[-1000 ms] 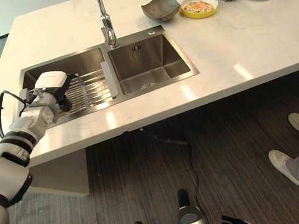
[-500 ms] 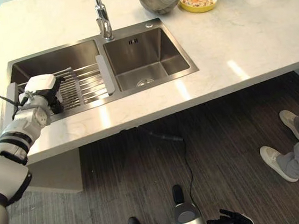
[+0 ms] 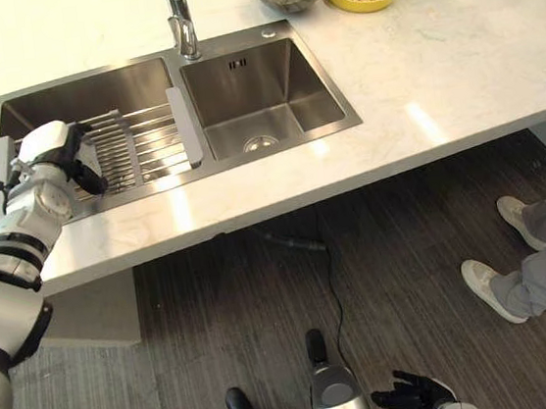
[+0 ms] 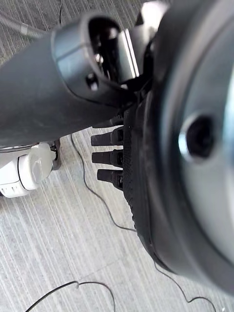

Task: Place the dishes in the dishwasher.

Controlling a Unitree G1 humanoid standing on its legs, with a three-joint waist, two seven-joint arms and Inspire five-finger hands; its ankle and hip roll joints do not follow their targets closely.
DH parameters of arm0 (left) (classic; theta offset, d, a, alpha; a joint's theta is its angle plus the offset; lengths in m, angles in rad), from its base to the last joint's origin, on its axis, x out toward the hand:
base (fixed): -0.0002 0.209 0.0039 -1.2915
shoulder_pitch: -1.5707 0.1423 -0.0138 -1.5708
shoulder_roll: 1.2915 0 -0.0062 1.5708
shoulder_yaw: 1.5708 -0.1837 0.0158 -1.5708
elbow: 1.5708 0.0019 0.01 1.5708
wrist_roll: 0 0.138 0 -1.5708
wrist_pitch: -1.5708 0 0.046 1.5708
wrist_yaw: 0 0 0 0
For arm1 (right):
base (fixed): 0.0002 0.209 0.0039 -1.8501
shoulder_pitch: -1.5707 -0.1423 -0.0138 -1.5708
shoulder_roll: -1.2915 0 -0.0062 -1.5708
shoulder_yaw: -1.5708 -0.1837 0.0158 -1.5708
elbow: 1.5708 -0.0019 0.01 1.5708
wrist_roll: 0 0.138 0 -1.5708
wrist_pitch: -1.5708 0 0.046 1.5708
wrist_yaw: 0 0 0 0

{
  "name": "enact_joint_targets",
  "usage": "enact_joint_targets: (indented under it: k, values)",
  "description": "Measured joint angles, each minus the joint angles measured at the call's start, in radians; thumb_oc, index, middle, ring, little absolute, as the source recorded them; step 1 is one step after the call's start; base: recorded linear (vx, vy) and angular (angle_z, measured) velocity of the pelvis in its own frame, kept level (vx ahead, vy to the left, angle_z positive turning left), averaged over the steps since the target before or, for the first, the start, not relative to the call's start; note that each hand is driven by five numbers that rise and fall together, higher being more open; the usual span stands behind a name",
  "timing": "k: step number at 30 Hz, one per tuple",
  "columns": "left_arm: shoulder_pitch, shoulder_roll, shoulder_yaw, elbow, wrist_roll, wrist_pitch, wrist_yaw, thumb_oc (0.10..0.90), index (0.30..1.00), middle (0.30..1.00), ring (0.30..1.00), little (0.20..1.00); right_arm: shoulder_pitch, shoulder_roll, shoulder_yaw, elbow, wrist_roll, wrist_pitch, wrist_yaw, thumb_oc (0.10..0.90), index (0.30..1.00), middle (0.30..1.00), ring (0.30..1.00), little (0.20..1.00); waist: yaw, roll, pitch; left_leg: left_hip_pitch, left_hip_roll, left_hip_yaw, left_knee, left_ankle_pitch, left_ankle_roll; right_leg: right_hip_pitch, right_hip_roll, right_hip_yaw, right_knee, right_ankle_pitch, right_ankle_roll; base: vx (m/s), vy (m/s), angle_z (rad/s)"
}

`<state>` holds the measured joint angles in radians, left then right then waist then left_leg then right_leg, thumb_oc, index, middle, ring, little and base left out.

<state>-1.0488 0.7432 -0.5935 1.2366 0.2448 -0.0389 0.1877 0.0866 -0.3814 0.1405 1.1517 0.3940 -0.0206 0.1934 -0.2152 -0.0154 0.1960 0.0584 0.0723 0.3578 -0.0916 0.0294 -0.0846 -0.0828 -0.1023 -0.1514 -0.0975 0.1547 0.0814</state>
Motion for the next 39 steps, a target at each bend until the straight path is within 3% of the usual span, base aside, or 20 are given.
enact_joint_targets:
  k: [7,12,19,24,25,26,27,39]
  values:
    - [-0.012,0.029,0.000,0.029,0.001,0.010,-0.001,0.800,0.900,0.900,0.900,0.900,-0.016,0.000,0.000,0.000,0.000,0.006,0.002,0.800,0.900,0.900,0.900,0.900,-0.003,-0.026,0.000,0.001,-0.001,0.017,0.000,-0.001,0.001,-0.007,0.002,0.013,0.000,0.004,0.002,-0.01,0.017,-0.05]
    - [-0.054,0.076,-0.133,0.052,0.125,0.023,-0.029,0.800,0.900,0.900,0.900,0.900,-0.014,0.001,0.000,0.002,-0.002,0.010,0.005,0.800,0.900,0.900,0.900,0.900,-0.005,-0.055,-0.002,0.001,-0.001,0.027,0.000,-0.001,0.001,-0.012,0.002,0.022,0.000,0.007,0.001,-0.01,0.026,-0.06]
    - [-0.066,0.081,-0.196,0.050,0.276,0.025,-0.033,0.800,0.900,0.900,0.900,0.900,-0.025,0.002,0.007,0.003,-0.005,0.005,0.002,0.800,0.900,0.900,0.900,0.900,-0.004,-0.058,0.000,-0.007,-0.002,0.030,0.000,-0.001,0.001,-0.021,0.002,0.023,0.000,0.008,0.001,-0.01,0.012,-0.01]
    - [-0.077,0.082,-0.217,0.049,0.299,0.025,-0.034,0.800,0.900,0.900,0.900,0.900,-0.032,0.002,0.007,0.002,-0.009,-0.001,-0.003,0.800,0.900,0.900,0.900,0.900,-0.004,-0.058,0.000,-0.010,-0.001,0.036,0.000,-0.001,0.001,-0.028,0.003,0.027,0.000,0.008,0.002,-0.01,0.009,-0.03]
    - [-0.078,0.083,-0.217,0.049,0.299,0.025,-0.034,0.775,0.862,0.862,0.862,0.862,-0.032,0.002,0.007,0.001,-0.009,-0.002,-0.003,0.800,0.900,0.900,0.900,0.900,-0.004,-0.058,0.000,-0.011,-0.001,0.038,0.000,-0.001,0.001,-0.030,0.003,0.028,0.000,0.009,0.001,-0.01,0.018,-0.06]
    - [-0.079,0.084,-0.217,0.049,0.299,0.026,-0.034,0.717,0.775,0.775,0.775,0.775,-0.033,0.002,0.007,0.001,-0.009,-0.003,-0.003,0.800,0.900,0.900,0.900,0.900,-0.003,-0.058,0.000,-0.012,-0.001,0.040,0.000,-0.001,0.001,-0.032,0.003,0.030,0.000,0.009,0.001,0.00,0.018,-0.07]
    - [-0.084,0.085,-0.216,0.050,0.299,0.027,-0.036,0.400,0.300,0.300,0.300,0.300,-0.034,0.002,0.007,0.001,-0.009,-0.002,-0.005,0.800,0.900,0.900,0.900,0.900,-0.002,-0.058,0.000,-0.016,-0.001,0.043,0.000,-0.001,0.001,-0.039,0.004,0.033,0.000,0.011,0.000,0.01,0.016,-0.07]
    - [-0.091,0.088,-0.206,0.074,0.295,0.027,-0.065,0.400,0.300,0.300,0.300,0.300,-0.034,0.001,0.008,0.002,-0.040,0.008,-0.008,0.800,0.900,0.900,0.900,0.900,-0.004,-0.058,0.000,-0.003,0.000,0.062,0.000,-0.001,0.001,-0.037,0.009,0.049,0.005,0.016,-0.001,0.00,0.012,-0.05]
